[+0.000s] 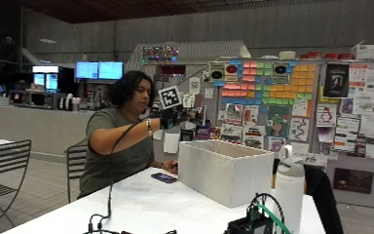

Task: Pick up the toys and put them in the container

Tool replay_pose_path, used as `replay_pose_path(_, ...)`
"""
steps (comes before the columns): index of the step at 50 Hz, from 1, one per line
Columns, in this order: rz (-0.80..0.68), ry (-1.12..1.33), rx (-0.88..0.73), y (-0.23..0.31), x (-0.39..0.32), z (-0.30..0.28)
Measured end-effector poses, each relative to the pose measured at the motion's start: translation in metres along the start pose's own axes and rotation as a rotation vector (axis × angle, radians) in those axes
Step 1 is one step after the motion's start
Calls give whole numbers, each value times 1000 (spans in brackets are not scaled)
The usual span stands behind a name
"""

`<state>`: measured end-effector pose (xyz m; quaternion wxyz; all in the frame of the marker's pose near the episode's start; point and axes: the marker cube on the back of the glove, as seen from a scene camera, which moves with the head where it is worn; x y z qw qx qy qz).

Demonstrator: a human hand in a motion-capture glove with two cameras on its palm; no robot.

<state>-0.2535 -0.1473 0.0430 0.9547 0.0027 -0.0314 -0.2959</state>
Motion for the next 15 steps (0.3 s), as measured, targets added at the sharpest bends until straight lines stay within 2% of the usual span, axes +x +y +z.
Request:
replay_pose_path(4, 75, 93, -24, 29, 12, 26)
replay_pose_path(7, -44, 18, -45, 62, 8, 45)
replay_pose_path(10, -36, 73, -60, 86, 11, 70)
replay_pose_path(15, -130, 50, -93, 117, 1, 99)
